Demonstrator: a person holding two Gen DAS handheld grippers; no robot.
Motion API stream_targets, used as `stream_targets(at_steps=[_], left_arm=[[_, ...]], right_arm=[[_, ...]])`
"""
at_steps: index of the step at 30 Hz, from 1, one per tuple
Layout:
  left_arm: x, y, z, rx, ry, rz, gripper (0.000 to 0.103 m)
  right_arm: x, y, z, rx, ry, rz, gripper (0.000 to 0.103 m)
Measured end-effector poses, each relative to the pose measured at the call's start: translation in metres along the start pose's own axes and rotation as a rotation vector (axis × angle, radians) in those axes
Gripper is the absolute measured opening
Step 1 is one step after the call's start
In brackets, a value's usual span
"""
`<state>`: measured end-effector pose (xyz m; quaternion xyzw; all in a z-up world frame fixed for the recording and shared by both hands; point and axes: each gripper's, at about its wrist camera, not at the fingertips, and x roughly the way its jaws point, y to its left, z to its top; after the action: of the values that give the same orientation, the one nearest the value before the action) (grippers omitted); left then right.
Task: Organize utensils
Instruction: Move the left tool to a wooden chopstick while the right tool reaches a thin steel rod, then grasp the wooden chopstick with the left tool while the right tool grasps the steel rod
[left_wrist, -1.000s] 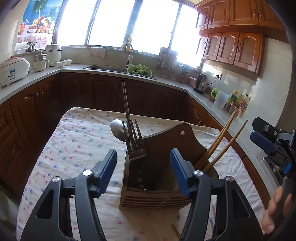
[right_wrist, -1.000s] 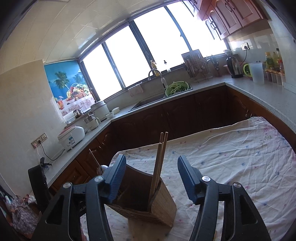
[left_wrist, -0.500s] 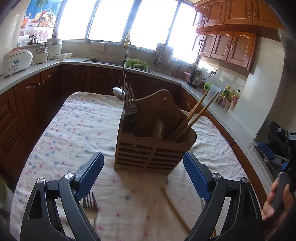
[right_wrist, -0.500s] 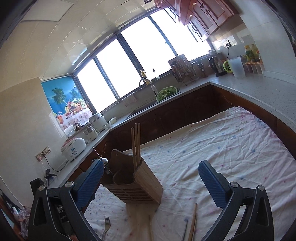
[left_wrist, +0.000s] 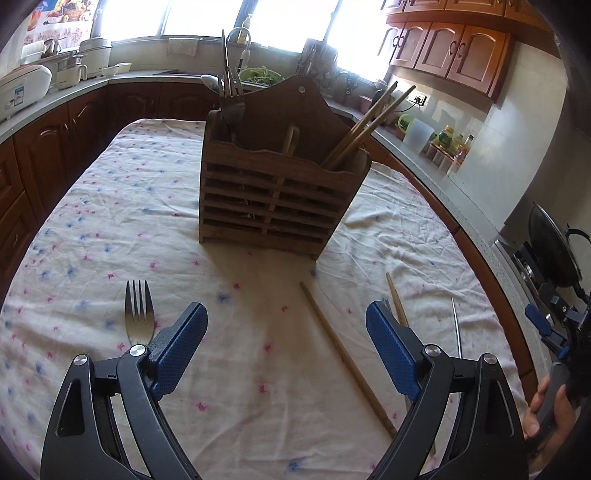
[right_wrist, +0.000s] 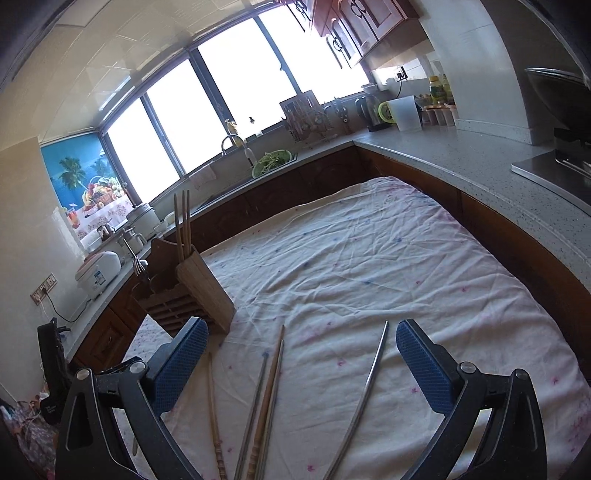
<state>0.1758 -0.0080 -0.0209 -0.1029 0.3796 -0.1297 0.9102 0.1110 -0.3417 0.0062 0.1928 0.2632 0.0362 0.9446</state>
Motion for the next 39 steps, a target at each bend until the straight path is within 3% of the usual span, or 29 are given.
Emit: stream_targets(at_steps=[9,12,17,27,31,34,37,39], left_arm=[[0.018,-0.02,-0.005,0.056,0.057,0.009,0.089],[0.026,-0.026,-0.005,0.067,0.069,0.003,0.083],[0.047,-0.04,-0.005,0.107,0.134,-0.007,0.055],[0.096,-0.046,-0.004,0.14,0.262,0.04,0.048],[0.101,-0.052,-0.003,0.184,0.263,0.059,0.047],[0.105,-0.065,-0.005,0.259,0.259,0.042,0.047],[0.106,-0.081,-0.01,0.346,0.254,-0.007,0.037],[0.105,-0.087,-0.012,0.372,0.259,-0.033,0.037]], right_arm=[[0.013,-0.016,-0.017,-0.03,0.075,-0.059,0.1],[0.02,-0.017,-0.02,-0.044,0.098,-0.083,0.091],[0.038,-0.021,-0.021,-0.051,0.143,-0.115,0.07],[0.077,-0.032,-0.021,-0.058,0.223,-0.158,0.051],[0.093,-0.037,-0.021,-0.07,0.261,-0.187,0.039],[0.109,-0.038,-0.025,-0.086,0.306,-0.212,0.023],[0.115,-0.033,-0.027,-0.114,0.308,-0.212,0.009],[0.116,-0.029,-0.027,-0.121,0.312,-0.186,0.008]])
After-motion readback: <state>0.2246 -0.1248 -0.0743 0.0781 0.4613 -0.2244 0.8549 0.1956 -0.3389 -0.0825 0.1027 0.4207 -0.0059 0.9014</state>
